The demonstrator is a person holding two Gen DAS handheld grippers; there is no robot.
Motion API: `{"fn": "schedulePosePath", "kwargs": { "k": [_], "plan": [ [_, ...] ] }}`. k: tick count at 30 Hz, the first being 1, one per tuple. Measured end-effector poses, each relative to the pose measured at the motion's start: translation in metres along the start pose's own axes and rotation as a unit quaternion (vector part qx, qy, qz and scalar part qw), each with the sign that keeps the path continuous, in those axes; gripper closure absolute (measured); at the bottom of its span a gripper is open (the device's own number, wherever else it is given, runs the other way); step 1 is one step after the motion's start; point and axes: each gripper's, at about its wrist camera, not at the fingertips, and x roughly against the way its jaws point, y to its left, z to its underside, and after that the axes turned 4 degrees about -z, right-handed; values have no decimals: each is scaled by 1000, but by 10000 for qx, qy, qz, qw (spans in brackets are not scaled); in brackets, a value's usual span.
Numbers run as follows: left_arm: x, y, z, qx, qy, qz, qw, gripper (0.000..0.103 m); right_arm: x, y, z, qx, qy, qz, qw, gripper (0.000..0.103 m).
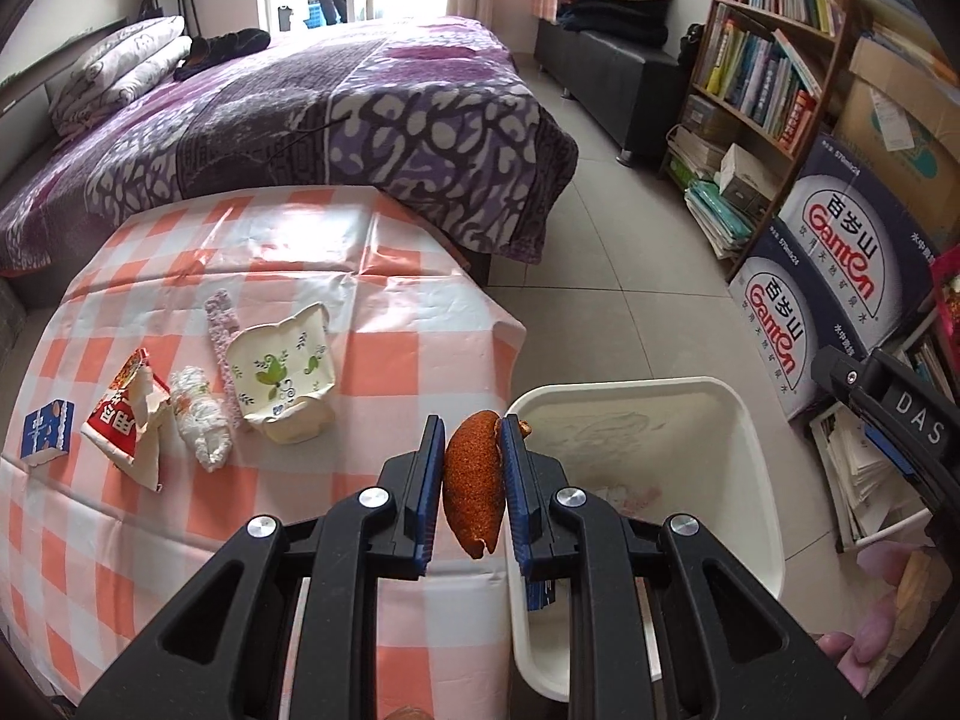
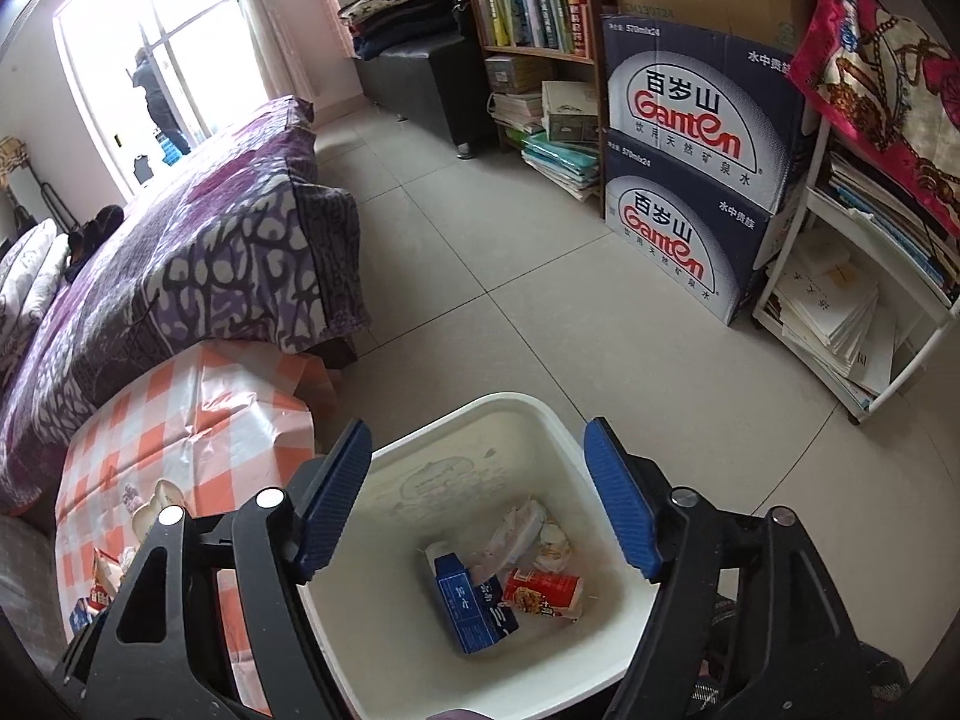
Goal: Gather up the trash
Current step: 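Drop the pink strip into the white bin with the right gripper while left gripper drops the orange peel in, then grasp the red noodle cup with the left gripper while right gripper grasps the white green-printed paper cup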
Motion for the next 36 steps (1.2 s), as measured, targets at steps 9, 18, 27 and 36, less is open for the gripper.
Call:
{"fn": "schedulePosePath", "kwargs": {
  "k": [9, 18, 27, 36],
  "plan": [
    [-9, -31, -3, -273, 284, 350, 9986, 83, 8, -28, -11, -558, -160, -32, 9983, 27],
    [-26, -43, 0, -234, 900, 1171, 9888, 45, 10, -39, -14, -824, -226, -54, 9963, 25],
    [-27, 2, -5, 130, 761, 661, 9948, 39, 1, -19, -8, -624, -46, -144, 9979, 21],
    [-37, 78, -17, -88, 662, -796, 9946, 19, -13, 26, 8, -16, 340, -289, 9990, 15]
  ]
}}
